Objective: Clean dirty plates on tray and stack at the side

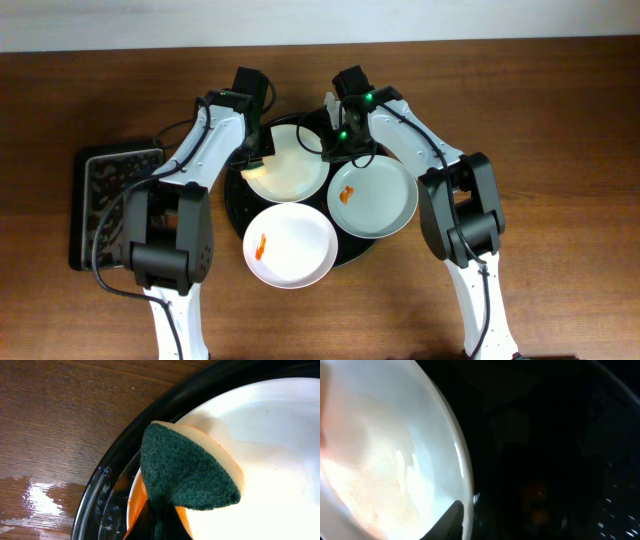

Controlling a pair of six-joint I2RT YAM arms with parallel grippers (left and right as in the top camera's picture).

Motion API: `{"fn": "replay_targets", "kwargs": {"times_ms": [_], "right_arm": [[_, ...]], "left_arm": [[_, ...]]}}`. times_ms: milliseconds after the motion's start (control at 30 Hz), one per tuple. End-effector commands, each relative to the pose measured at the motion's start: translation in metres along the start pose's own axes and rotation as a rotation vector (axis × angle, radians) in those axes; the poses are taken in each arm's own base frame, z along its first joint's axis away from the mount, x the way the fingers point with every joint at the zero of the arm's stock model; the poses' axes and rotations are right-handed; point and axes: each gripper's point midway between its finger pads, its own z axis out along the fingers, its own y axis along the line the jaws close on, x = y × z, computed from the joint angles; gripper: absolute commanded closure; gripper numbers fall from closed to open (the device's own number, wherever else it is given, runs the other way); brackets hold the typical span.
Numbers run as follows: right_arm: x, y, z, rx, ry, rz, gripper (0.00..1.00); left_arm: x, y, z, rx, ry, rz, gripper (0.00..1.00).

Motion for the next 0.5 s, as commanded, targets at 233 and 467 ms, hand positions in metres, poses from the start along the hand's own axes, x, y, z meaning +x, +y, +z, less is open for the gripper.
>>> {"fn": "replay_targets", "kwargs": {"times_ms": [233, 467], "right_arm": [[-0.013, -0.001, -0.031, 0.058, -0.067, 0.045, 0.96], [-0.018, -0.026, -0.116, 0.384, -0.177, 0.000, 0.96]], "left_arm": [[-0.007, 0.001, -0.006, 0.006, -0.011, 0.027, 1.00], [-0.012, 0.002, -0.024, 0.016, -0.045, 0.024, 0.90]]}}
